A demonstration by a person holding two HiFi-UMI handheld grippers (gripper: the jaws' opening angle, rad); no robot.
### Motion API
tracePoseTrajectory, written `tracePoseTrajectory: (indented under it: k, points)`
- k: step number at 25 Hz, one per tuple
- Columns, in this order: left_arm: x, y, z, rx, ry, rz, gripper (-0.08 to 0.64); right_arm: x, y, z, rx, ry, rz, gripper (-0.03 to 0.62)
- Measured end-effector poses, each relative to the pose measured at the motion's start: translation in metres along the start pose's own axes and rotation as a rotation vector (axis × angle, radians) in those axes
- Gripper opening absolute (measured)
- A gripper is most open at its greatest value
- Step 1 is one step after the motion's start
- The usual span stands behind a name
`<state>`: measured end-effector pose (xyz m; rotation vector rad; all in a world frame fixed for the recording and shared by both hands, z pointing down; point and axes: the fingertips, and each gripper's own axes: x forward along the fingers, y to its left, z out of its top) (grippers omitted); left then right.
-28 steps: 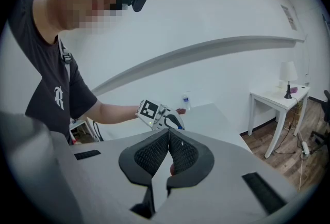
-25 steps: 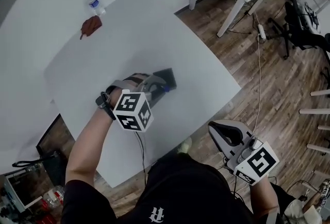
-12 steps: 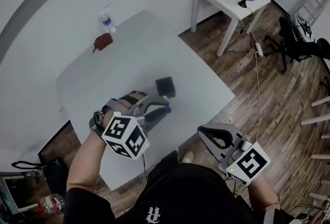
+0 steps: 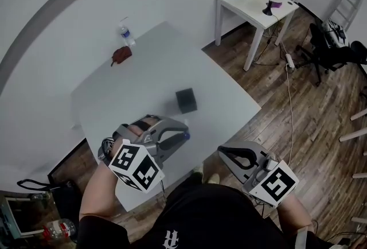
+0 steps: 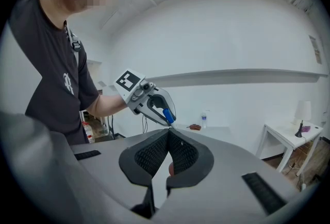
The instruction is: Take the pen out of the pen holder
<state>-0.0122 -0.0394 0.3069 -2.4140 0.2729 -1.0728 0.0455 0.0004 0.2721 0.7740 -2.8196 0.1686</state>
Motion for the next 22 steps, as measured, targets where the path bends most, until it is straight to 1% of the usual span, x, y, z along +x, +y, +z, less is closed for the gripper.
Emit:
tracePoseTrajectory:
  k: [4,9,16,22]
  points:
    - [-0.001,-0.007,0.004,0.005,0.001,-0.004,0.063,-0.003,0.007,-0.001,-0.015,0.002,0.013,0.011]
    - [-0.002,-0.012,0.006,0.022,0.010,-0.009,0.063,-0.005,0.009,0.000,-0.015,0.003,0.010,0.011]
    - [-0.001,-0.014,0.008,0.013,-0.002,-0.025,0.063,-0.006,0.011,0.001,-0.018,0.003,0.009,0.011]
    - [-0.001,-0.014,0.002,0.010,-0.001,-0.035,0.063,-0.002,0.010,0.001,-0.012,-0.002,0.004,0.011]
